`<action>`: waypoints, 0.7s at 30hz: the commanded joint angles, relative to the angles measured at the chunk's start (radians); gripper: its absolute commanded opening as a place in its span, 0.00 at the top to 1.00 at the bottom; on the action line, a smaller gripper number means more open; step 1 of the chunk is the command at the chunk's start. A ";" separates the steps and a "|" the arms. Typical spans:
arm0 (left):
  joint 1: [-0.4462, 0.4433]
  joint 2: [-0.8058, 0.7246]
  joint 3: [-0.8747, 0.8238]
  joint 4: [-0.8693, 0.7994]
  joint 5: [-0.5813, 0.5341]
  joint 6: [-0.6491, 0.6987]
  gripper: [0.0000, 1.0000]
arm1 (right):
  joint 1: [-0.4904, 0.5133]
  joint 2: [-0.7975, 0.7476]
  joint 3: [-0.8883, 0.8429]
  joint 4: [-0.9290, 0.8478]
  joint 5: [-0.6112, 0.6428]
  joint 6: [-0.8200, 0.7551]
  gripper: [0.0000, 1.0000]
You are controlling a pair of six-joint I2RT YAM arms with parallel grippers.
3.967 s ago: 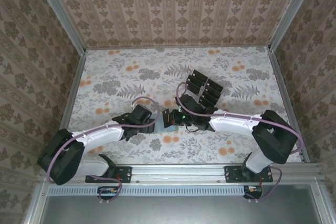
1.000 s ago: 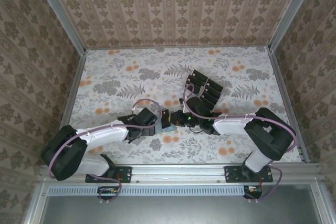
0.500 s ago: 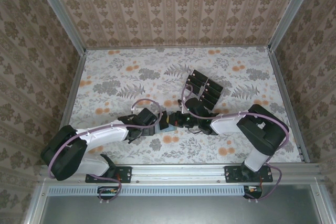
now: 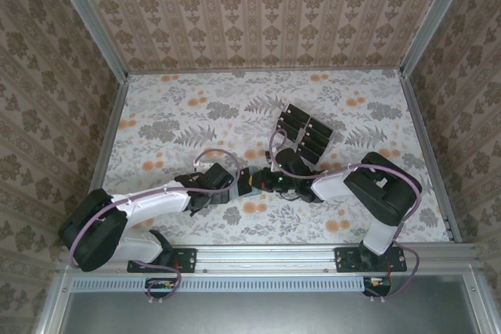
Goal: Put the credit cards into the card holder
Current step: Insert the credit card into the card slot.
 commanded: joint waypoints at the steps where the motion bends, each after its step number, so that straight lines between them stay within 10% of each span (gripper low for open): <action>1: -0.008 -0.006 -0.018 -0.046 -0.018 -0.023 0.00 | -0.007 0.024 -0.010 0.058 -0.021 0.020 1.00; 21: -0.015 -0.001 -0.027 -0.048 -0.021 -0.032 0.00 | -0.010 0.074 -0.007 0.131 -0.063 0.044 1.00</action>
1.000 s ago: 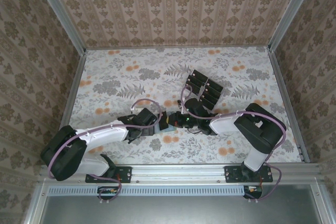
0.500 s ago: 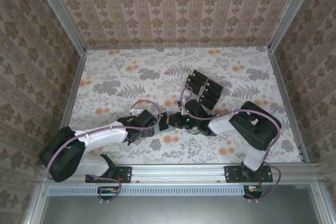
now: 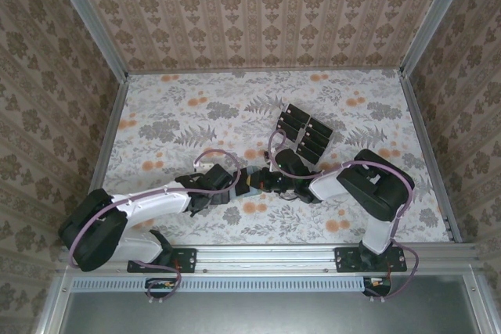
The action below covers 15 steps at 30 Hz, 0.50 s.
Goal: Put the credit cards into the card holder
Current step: Insert the credit card into the card slot.
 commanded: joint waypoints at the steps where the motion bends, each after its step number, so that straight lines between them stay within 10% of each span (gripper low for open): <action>1: -0.008 -0.001 -0.025 -0.049 -0.013 -0.012 0.00 | -0.005 0.024 -0.006 0.040 -0.024 0.011 1.00; 15: -0.009 -0.001 -0.032 -0.046 -0.013 -0.018 0.00 | -0.007 0.075 0.007 0.084 -0.043 0.036 1.00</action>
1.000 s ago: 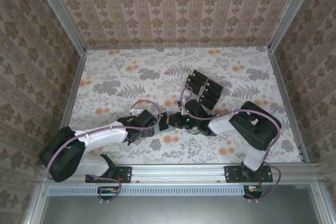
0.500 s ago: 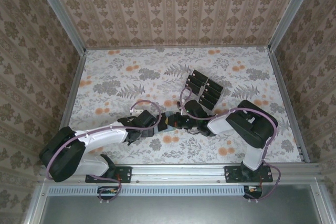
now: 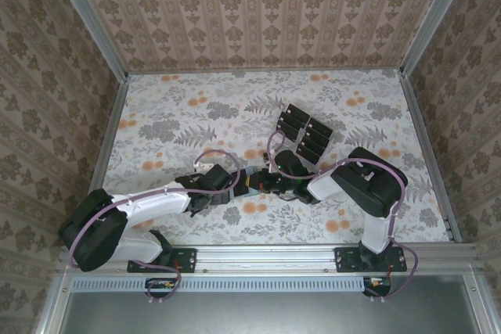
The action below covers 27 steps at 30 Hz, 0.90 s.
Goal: Put the credit cards into the card holder
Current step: Insert the credit card into the card slot.
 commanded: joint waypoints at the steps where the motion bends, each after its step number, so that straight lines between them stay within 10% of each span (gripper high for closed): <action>1: -0.007 -0.001 -0.029 -0.052 -0.013 -0.016 0.00 | -0.005 0.022 0.007 0.026 -0.021 0.009 1.00; 27: -0.012 0.004 -0.034 -0.046 -0.008 -0.019 0.00 | -0.025 0.044 0.023 0.040 -0.012 0.027 1.00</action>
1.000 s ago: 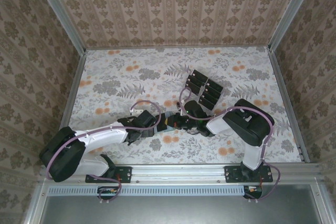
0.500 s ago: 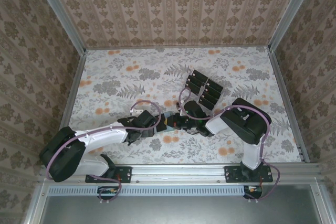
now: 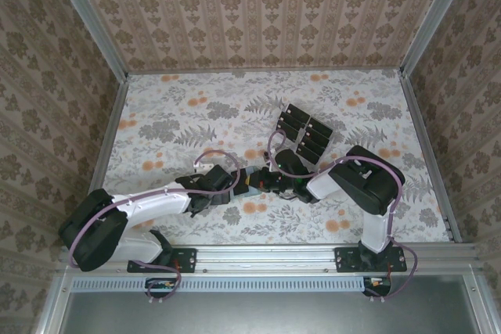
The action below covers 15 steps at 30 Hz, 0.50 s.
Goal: Put the credit cards into the card holder
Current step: Insert the credit card into the card slot.
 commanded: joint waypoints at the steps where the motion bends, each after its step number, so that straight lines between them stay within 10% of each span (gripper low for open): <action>1: -0.007 0.004 -0.029 -0.056 -0.008 -0.007 0.00 | -0.011 0.022 0.015 0.016 -0.001 0.003 1.00; 15: -0.011 0.007 -0.030 -0.048 -0.006 -0.011 0.00 | -0.004 0.037 0.020 0.017 -0.033 0.001 1.00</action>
